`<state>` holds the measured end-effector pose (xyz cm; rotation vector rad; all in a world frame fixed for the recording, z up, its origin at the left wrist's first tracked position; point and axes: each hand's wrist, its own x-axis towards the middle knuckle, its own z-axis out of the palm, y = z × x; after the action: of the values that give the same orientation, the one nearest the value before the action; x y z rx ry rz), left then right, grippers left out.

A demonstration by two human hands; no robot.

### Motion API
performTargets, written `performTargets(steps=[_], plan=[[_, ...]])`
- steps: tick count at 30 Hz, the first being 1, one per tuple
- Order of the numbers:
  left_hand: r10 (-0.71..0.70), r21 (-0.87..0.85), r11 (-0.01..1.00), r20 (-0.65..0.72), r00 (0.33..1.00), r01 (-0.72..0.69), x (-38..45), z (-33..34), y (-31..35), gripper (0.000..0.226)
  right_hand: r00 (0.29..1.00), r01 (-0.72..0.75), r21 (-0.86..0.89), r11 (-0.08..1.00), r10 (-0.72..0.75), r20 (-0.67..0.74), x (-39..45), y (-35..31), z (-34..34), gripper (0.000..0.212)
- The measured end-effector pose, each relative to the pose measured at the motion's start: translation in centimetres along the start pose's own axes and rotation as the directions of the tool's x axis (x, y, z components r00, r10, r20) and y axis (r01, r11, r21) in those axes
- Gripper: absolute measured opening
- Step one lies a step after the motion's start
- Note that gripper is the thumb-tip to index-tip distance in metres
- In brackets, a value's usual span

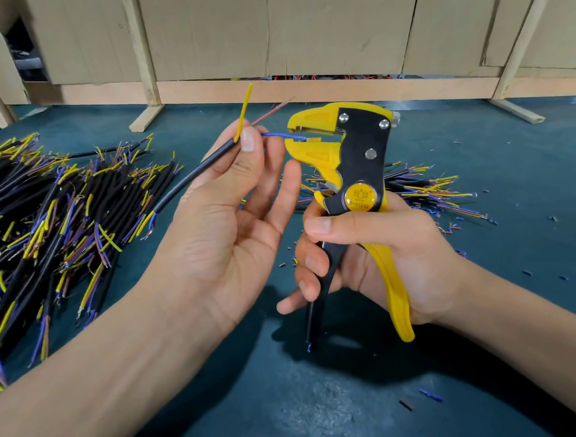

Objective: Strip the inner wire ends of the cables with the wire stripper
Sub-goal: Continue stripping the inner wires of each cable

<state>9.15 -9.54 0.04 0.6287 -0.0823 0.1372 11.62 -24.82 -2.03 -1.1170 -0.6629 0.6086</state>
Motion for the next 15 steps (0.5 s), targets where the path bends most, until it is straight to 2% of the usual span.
performTargets(steps=[6,15], plan=[[0.007,-0.054,0.998,-0.061,0.998,-0.01,0.16,0.15,0.19,0.01,1.0,0.001,-0.007,1.0,-0.002,-0.005,0.0,-0.11,-0.01,0.014],[0.103,0.077,0.992,-0.011,0.995,-0.102,0.18,0.13,0.29,0.017,1.0,0.0,0.001,1.0,0.0,-0.012,-0.03,-0.07,0.02,0.014]])
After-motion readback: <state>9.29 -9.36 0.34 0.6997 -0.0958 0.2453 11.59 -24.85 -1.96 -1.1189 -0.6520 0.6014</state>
